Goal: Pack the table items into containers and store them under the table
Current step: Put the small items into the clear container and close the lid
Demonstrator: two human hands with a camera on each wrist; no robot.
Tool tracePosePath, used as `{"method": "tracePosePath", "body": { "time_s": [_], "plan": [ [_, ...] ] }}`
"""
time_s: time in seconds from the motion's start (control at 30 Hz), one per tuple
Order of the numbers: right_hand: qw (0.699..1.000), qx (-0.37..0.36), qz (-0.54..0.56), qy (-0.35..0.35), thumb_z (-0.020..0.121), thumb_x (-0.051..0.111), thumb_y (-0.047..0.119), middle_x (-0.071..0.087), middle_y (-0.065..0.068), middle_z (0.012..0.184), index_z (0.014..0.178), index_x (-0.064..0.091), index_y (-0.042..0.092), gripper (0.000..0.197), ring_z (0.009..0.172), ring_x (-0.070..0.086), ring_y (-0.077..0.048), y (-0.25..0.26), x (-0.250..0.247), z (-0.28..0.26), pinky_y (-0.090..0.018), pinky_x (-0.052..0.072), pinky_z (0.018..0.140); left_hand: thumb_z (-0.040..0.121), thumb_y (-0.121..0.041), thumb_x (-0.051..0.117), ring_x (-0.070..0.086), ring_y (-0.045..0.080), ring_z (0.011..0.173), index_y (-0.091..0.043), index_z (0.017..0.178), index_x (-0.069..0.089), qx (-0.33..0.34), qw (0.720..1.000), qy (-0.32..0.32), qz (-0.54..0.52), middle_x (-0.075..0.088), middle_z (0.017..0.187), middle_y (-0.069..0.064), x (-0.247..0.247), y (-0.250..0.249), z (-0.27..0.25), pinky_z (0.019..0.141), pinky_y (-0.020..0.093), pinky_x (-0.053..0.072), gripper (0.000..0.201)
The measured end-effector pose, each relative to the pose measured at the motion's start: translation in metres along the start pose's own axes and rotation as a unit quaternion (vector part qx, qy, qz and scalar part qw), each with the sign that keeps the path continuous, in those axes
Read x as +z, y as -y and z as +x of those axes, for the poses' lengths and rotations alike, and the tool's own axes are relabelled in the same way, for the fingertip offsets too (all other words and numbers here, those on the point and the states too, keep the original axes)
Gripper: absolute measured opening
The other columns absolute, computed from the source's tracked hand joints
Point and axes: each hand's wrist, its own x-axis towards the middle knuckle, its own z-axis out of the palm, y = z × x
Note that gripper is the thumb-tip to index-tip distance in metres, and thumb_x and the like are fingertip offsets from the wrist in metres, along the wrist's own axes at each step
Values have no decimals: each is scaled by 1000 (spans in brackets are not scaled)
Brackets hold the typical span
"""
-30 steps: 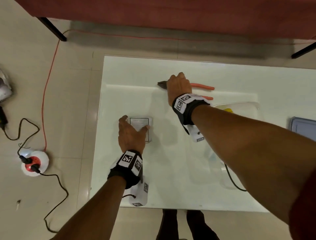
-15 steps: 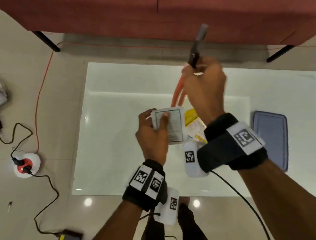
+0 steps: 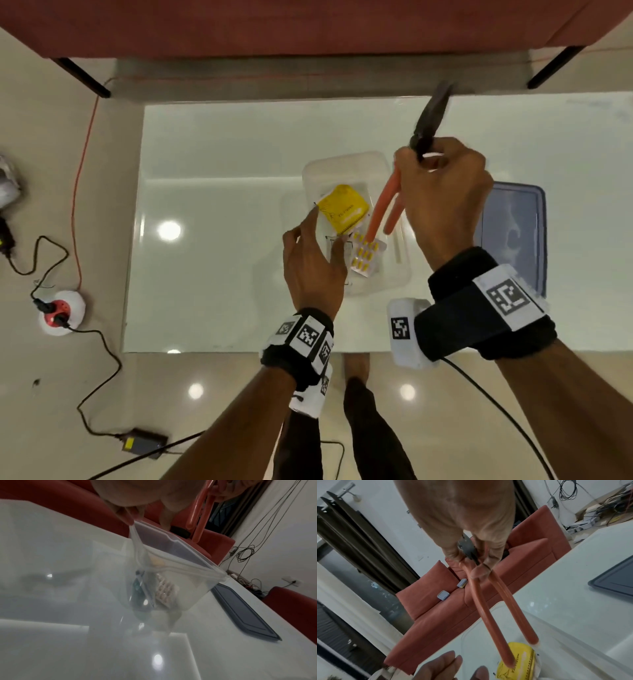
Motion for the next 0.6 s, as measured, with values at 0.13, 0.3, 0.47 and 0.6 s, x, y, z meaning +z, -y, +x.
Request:
{"method": "tracePosePath", "body": {
  "time_s": [0.13,0.3,0.47,0.6],
  "plan": [
    [986,71,-59,137,70,68,37,69,-13,69,73,68,7,30,67,69,-28,-32,30,-10,-38,59,64,98,-27,49,48,21,127,-20,144,41,-57,998,-29,-21,55,134,6,7,6,-7,101,30,41,47],
    [953,140,-148,225,77,71,29,59,-10,94,104,59,0,41,87,63,-26,-68,65,-4,-29,51,68,102,-20,42,64,24,110,-20,140,49,-79,996,19,-40,68,119,11,27,7,-20,86,13,37,40],
    [945,158,-156,239,77,73,32,66,-13,103,98,53,7,38,89,70,-31,-75,71,13,-44,59,76,101,-19,44,68,26,85,-22,139,51,-49,998,30,-41,74,103,12,26,-6,-15,78,18,48,39],
    [958,111,-209,162,82,63,50,64,-6,91,89,63,10,40,79,64,-28,-77,33,15,-35,54,71,100,-21,44,70,25,90,-25,137,53,-59,998,-1,-32,74,106,10,27,-3,-15,83,28,54,38]
  ]
}}
